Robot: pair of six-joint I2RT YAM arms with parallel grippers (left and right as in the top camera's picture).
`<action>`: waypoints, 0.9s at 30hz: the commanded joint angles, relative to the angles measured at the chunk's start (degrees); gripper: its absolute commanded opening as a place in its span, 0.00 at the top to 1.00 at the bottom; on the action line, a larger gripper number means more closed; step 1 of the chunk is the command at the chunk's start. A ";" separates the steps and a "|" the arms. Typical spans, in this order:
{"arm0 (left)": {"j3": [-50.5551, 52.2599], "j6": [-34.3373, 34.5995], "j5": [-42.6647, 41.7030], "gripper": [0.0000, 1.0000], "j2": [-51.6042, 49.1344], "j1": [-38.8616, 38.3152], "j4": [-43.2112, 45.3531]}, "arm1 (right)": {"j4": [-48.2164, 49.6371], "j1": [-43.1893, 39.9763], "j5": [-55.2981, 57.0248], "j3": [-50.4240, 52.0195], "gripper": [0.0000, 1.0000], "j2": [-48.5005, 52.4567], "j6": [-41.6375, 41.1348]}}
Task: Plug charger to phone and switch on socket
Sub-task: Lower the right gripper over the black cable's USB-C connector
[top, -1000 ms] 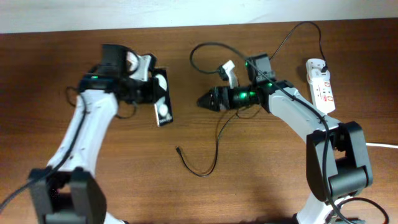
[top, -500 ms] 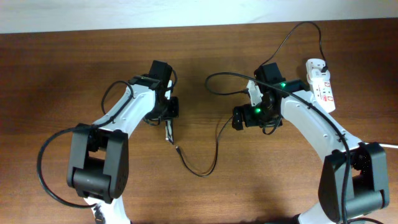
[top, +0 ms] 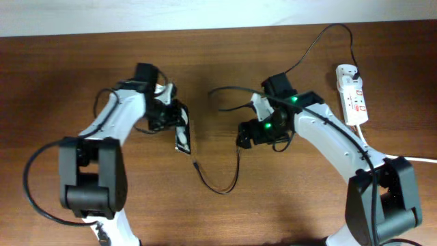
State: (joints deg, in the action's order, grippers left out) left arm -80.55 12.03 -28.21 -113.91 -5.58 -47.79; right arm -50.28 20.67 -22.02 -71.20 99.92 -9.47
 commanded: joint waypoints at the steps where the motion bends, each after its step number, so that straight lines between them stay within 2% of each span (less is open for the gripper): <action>1: -1.84 -6.58 -10.62 1.00 -0.31 5.16 -0.04 | 0.66 3.56 -0.15 -0.07 0.06 -0.22 -3.28; 5: -0.96 -9.44 -17.70 1.00 -0.31 7.78 0.28 | 4.44 9.88 5.09 -0.07 0.05 -0.15 -6.12; 6: -0.85 -9.92 -17.92 1.00 -0.31 7.74 0.63 | 4.96 10.93 6.78 -0.07 0.00 -0.11 -8.00; 9: -0.85 -12.61 -21.90 1.00 -0.31 7.56 1.11 | 8.44 14.51 6.82 -0.07 0.01 -0.11 -10.78; 11: -0.85 -12.79 -21.99 1.00 -0.31 7.56 1.44 | 9.64 16.33 7.30 -0.07 0.01 -0.11 -10.78; 14: -0.85 -12.76 -21.99 1.00 -0.31 7.56 1.49 | 10.23 17.25 8.41 -0.07 0.09 -0.11 -10.78; 27: -0.85 -12.76 -21.99 1.00 -0.31 7.56 1.49 | 10.23 17.25 8.59 -0.07 0.11 1.81 -10.78</action>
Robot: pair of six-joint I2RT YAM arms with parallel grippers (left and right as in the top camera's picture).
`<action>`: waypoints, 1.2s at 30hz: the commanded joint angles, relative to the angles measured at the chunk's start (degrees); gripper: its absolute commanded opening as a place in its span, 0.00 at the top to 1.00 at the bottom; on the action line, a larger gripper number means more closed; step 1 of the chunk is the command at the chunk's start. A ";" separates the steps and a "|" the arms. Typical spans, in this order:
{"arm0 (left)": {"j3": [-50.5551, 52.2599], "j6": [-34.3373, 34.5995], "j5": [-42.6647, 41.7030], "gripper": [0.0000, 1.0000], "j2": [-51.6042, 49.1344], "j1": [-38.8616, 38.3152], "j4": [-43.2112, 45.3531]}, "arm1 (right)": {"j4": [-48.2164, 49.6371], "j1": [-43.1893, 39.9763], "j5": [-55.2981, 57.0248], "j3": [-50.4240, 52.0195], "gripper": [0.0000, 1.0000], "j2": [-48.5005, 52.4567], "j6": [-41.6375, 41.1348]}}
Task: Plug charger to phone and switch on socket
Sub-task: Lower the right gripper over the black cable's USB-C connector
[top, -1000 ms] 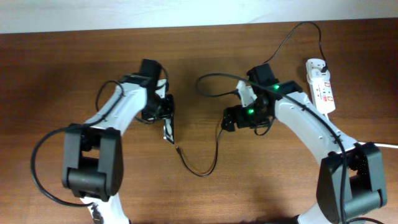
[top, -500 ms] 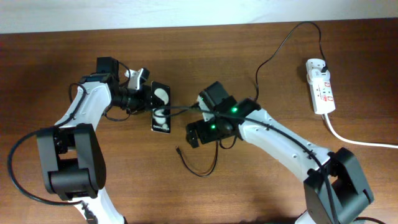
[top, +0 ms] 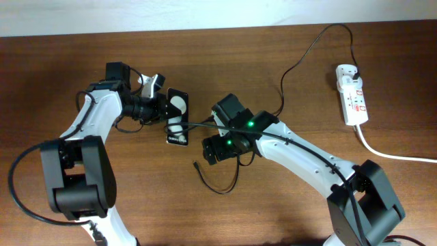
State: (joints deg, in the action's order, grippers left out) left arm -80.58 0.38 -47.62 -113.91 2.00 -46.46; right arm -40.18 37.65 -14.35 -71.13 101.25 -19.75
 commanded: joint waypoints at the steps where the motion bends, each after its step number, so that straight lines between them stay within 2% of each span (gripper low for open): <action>1: -0.83 -1.11 -2.58 1.00 -0.31 -0.02 0.15 | 0.13 0.26 0.92 -0.13 0.11 0.48 -0.50; 17: -0.83 -1.11 -2.58 1.00 -0.31 -0.02 0.15 | 0.90 0.28 0.94 0.09 0.11 0.50 -0.50; 32: -0.83 -1.11 -2.54 1.00 -0.31 -0.13 0.35 | 8.74 0.28 0.92 5.40 0.11 0.50 -1.84; 36: -0.83 -1.11 -2.54 1.00 -0.31 -0.13 0.37 | 14.69 2.27 0.94 8.37 0.11 0.50 -2.45</action>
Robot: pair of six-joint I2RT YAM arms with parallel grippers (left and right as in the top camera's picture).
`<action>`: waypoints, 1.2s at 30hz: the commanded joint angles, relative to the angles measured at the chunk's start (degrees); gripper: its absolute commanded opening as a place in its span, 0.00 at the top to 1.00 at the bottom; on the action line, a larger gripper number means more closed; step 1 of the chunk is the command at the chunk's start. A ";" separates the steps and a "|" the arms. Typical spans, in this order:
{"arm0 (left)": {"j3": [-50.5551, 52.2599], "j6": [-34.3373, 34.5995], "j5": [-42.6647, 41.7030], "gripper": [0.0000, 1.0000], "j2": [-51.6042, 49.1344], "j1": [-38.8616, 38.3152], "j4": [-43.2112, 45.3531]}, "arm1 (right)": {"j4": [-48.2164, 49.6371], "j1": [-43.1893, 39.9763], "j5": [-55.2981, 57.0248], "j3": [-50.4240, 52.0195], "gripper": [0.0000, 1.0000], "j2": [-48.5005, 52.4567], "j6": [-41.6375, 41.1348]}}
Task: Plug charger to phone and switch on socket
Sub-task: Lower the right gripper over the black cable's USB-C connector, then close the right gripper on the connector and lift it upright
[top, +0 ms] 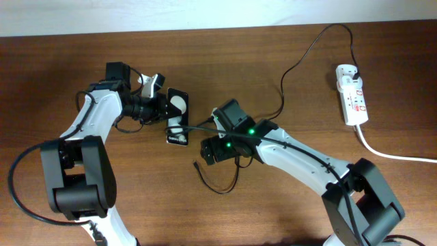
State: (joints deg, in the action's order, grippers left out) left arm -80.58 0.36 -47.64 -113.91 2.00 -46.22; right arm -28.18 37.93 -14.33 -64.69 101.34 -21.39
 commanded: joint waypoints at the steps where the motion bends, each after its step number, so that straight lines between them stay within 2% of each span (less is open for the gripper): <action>1: -0.83 -1.09 -2.51 1.00 -0.31 -0.13 0.13 | 4.48 3.21 1.05 2.47 0.11 0.42 -0.81; 6: -0.83 -1.09 -2.49 1.00 -0.31 -0.13 0.13 | 6.71 9.51 10.75 2.56 0.27 0.42 -3.08; 10: -0.83 -1.09 -2.10 1.00 -0.31 -0.13 0.13 | 7.63 13.18 15.08 2.56 0.46 0.42 -4.63; 11: -0.83 -1.09 -2.10 1.00 -0.31 -0.13 0.13 | 7.72 13.88 15.13 2.56 0.61 0.42 -4.63; 12: -0.83 -1.09 -2.10 1.00 -0.31 -0.13 0.13 | 7.67 14.21 15.17 2.56 0.67 0.42 -4.63; 13: -0.83 -1.09 -2.12 1.00 -0.31 -0.13 0.13 | 7.67 14.58 15.28 2.56 0.78 0.42 -4.63; 14: -0.83 -1.09 -2.12 1.00 -0.31 -0.13 0.13 | 7.67 14.67 15.28 2.56 0.95 0.42 -4.63; 18: -0.83 -1.09 -2.12 1.00 -0.31 -0.13 0.13 | 7.54 14.67 16.87 2.56 0.96 0.42 -4.61; 22: -0.83 -1.09 -2.12 1.00 -0.31 -0.13 0.13 | 6.16 14.67 16.11 2.56 0.73 0.42 -2.95; 25: -0.83 -1.09 -2.12 1.00 -0.31 -0.13 0.13 | 5.49 14.73 15.87 2.56 0.66 0.42 0.13; 30: -0.83 -1.09 -2.12 1.00 -0.31 -0.13 0.11 | 5.31 14.99 13.46 2.64 0.64 0.68 0.39; 36: -0.83 -1.09 -2.12 1.00 -0.31 -0.13 0.11 | 7.96 14.99 12.22 2.64 0.63 5.64 0.35</action>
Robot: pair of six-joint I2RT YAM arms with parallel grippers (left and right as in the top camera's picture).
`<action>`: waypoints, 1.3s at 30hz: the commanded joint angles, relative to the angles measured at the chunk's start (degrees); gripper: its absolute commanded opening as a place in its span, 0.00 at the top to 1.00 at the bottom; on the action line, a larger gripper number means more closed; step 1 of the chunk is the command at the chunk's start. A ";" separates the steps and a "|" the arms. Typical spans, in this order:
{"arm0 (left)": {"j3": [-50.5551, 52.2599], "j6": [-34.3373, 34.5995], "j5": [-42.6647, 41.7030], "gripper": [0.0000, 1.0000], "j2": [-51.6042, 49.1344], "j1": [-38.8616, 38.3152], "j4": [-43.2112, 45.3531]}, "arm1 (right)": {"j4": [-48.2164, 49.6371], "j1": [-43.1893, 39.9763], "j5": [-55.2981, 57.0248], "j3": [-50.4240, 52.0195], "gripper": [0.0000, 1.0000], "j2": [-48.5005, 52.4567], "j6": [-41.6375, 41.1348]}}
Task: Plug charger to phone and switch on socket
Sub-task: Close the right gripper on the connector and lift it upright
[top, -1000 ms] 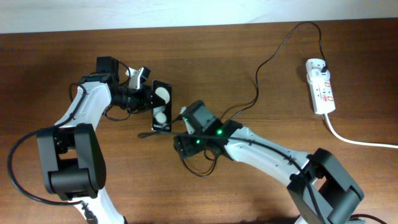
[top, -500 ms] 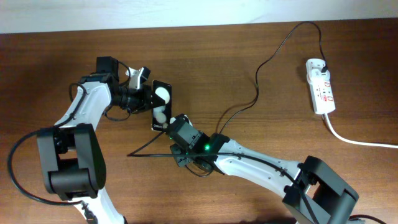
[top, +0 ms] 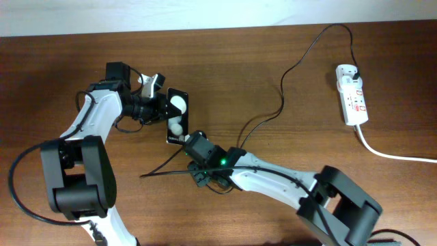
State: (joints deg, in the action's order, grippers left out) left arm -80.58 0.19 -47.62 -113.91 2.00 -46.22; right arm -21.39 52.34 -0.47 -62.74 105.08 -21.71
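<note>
My left gripper (top: 166, 109) is shut on the black phone (top: 178, 117) and holds it over the table at left of centre, long side running toward me. My right gripper (top: 196, 172) sits just below the phone's near end, shut on the black charger cable (top: 274, 109). A straight stretch of that cable sticks out to the left of the gripper; the plug tip is too small to make out. The cable runs back to the white socket strip (top: 352, 96) at the far right, where it is plugged in.
The strip's white mains cord (top: 392, 154) trails off the right edge. The wooden table (top: 68, 55) ends at a white wall along the top. Both arm bases stand at the near edge.
My right gripper has moved left and toward me with the cable, from right of the phone to just below its near end. The cable loop on the table is pulled out straighter. My left arm holds still.
At first my left gripper held the phone at centre and my right gripper was over the cable to its right. Then the phone was further left and the right gripper on the cable beside it. Now the right gripper is below the phone's near end.
</note>
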 commanded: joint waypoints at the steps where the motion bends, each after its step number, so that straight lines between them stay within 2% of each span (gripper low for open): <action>1: -0.83 -0.92 -2.12 1.00 -0.31 -0.13 0.13 | 1.86 0.66 -3.06 0.70 0.63 2.58 0.68; 7: -0.83 -0.92 -2.14 1.00 -0.31 -0.13 0.11 | 0.57 0.96 -3.39 0.70 0.64 5.03 0.68; 16: -0.83 -0.92 -2.14 1.00 -0.31 -0.13 0.13 | 0.00 0.96 -3.37 0.70 0.89 5.03 0.66; 20: -0.83 -0.92 -2.14 1.00 -0.31 -0.13 0.13 | 0.63 0.96 -3.39 0.70 0.87 5.03 0.68; 22: -0.83 -0.92 -2.14 1.00 -0.31 -0.13 0.13 | 0.85 0.96 -3.37 0.70 0.81 5.03 0.68; 25: -0.83 -0.92 -2.14 1.00 -0.31 -0.13 0.13 | 0.87 0.96 -2.78 0.70 0.81 5.03 0.68; 26: -0.83 -0.92 -2.16 1.00 -0.31 -0.13 0.11 | 0.87 0.96 -2.19 0.70 0.96 5.03 0.68; 32: -0.83 -0.96 -2.82 1.00 -0.31 -0.11 0.07 | 1.95 0.37 -8.41 0.42 0.96 2.03 0.24; 35: -0.37 -5.62 -9.42 1.00 -0.31 -0.07 0.11 | 1.84 -0.96 -10.71 0.44 0.96 -2.71 0.24; 39: 0.72 -8.39 -17.03 1.00 -0.28 1.97 0.15 | 1.25 -3.98 -20.04 0.44 0.96 -6.82 0.26</action>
State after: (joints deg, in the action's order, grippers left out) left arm -80.55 -4.56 -55.66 -113.91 2.17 -46.22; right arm -19.77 50.11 -13.96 -62.61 101.08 -21.06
